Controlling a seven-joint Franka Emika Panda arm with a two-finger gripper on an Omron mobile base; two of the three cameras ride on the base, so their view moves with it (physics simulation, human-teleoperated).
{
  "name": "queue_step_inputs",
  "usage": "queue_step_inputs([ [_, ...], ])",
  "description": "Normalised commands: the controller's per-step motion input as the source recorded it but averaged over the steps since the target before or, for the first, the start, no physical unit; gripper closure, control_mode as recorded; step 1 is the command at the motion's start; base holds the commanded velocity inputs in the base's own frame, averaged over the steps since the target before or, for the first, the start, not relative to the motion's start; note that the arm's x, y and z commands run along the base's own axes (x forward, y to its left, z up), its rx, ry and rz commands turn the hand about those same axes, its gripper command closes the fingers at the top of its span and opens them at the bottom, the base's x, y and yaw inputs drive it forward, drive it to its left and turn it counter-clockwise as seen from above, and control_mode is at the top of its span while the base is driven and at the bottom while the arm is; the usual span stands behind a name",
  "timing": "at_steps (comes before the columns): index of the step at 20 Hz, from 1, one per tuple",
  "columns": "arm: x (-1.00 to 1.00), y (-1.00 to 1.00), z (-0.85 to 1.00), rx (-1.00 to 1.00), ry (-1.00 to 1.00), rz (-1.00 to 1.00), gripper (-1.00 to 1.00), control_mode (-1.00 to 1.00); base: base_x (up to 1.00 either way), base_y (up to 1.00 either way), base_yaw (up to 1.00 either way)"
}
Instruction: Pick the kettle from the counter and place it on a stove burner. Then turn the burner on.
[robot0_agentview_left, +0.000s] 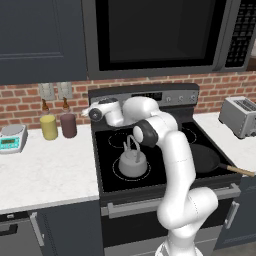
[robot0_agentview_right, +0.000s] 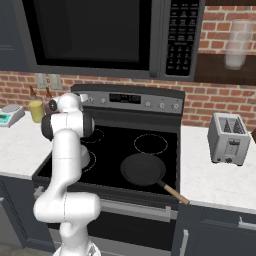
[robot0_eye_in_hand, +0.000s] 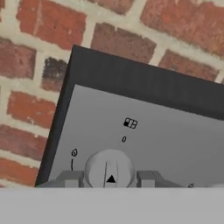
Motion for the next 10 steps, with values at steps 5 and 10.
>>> queue_step_inputs([
  [5, 0.0, 0.0, -0.02, -0.16, 0.0, -0.02, 1.0, -1.0, 0.0, 0.0, 0.0],
  [10, 0.0, 0.0, -0.09, -0.16, 0.0, -0.02, 1.0, -1.0, 0.0, 0.0, 0.0],
])
